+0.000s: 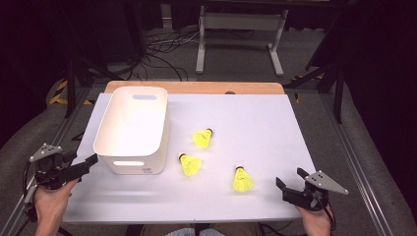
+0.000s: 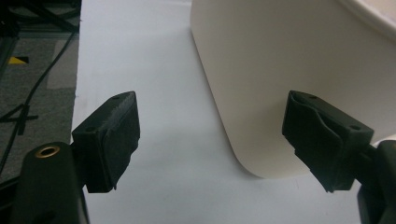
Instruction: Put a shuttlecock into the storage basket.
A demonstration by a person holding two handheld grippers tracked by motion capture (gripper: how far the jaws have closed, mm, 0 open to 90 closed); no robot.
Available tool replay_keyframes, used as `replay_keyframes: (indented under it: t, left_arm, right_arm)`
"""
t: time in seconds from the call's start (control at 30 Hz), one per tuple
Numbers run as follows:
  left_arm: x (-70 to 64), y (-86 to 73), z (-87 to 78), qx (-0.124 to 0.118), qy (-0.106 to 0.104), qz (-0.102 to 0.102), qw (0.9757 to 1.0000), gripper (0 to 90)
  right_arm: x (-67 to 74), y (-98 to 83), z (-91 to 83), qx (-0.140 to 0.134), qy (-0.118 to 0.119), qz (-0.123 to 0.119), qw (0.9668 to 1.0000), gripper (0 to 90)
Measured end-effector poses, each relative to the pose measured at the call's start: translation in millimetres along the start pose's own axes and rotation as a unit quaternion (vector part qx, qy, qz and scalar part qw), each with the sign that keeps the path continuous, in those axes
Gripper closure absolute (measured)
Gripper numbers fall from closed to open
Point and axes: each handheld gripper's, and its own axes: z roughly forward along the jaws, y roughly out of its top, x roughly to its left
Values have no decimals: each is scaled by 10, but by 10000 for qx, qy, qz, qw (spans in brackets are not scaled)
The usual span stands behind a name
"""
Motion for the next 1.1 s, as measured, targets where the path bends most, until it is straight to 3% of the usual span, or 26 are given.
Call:
replay_keyframes:
  t: [0.13,0.63,0.97,1.1]
  left_arm:
    - [-9,60,-9,21,38,35,10000,237]
    - [-10,276,-89,71,-46,-132,9999,277]
    - [-93,409,-156,-23,-48,35,10000,283]
    - [-85,440,-177,-47,-67,-7,10000,281]
  right_arm:
    - [-1,0,1,-3,2,-4,10000,136]
    - [5,1,0,-1,9,-17,10000,136]
    - [9,3,0,8,0,-34,10000,137]
    - [10,2,-2,8,0,-42,10000,137]
